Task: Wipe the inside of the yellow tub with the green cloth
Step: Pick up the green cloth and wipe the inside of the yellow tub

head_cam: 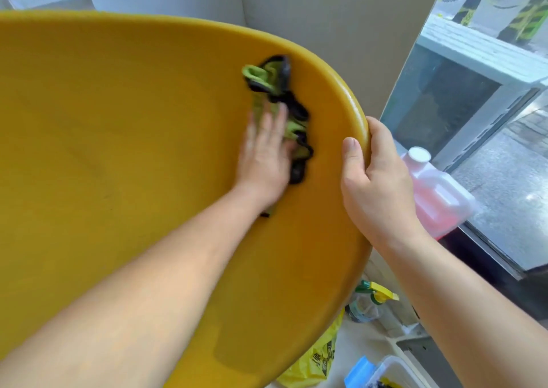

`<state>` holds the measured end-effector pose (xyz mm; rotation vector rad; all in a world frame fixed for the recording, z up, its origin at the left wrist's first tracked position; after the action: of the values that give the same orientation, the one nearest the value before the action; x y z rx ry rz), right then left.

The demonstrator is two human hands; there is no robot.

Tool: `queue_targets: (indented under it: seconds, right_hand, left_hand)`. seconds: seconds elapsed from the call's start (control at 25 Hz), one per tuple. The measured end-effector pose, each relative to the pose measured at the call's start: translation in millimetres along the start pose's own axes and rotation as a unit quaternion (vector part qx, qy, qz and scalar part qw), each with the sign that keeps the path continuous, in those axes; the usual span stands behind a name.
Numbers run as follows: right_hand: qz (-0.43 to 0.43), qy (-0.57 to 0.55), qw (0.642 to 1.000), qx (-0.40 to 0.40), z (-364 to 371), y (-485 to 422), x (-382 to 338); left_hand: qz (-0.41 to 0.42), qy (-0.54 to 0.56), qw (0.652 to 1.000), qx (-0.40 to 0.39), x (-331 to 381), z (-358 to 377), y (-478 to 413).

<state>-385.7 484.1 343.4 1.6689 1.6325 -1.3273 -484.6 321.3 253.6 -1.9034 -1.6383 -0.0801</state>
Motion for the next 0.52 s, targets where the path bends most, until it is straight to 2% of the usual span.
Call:
queue_targets:
  seconds: [0.08,0.16,0.2,0.28,0.36,0.4,0.44,0.52]
  right_hand:
    - [0.001,0.014,1.000,-0.004,1,-1,-2]
    - [0.006,0.022,1.000,-0.002,0,-4,-5]
    - [0.013,0.029,0.999,0.005,0,-6,-6]
    - [0.024,0.061,0.998,0.018,-2,-11,-7]
    - [0.013,0.138,0.990,0.011,1,-12,-10]
    - [-0.019,0.198,0.980,0.007,5,-8,-14]
    - [-0.073,0.253,0.965,0.005,11,-3,-19]
    - [-0.182,0.288,0.940,-0.035,33,7,-32]
  left_hand:
    - [-0.105,-0.022,0.994,-0.019,-23,8,-8]
    - [-0.156,0.022,0.987,-0.032,-3,16,17]
    - [-0.137,0.055,0.988,-0.040,17,16,39]
    - [0.004,0.079,0.994,-0.071,46,9,92]
    - [0.141,0.049,0.982,-0.114,29,2,123]
    - [0.171,0.010,0.975,-0.142,11,0,128]
    - [0.148,-0.036,0.973,-0.175,-6,1,130]
    - [0.020,-0.128,0.961,-0.245,-33,8,141]
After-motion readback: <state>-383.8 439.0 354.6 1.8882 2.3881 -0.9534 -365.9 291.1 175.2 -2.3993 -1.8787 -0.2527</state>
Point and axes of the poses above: each hand's wrist, its own y-axis away from the middle knuckle, its own z-axis out of the palm, x = y × z, the point moved 2 cm from there along -y, towards the middle knuckle, and after that the axes turned 11 degrees about -y, right-handed, at the moved point
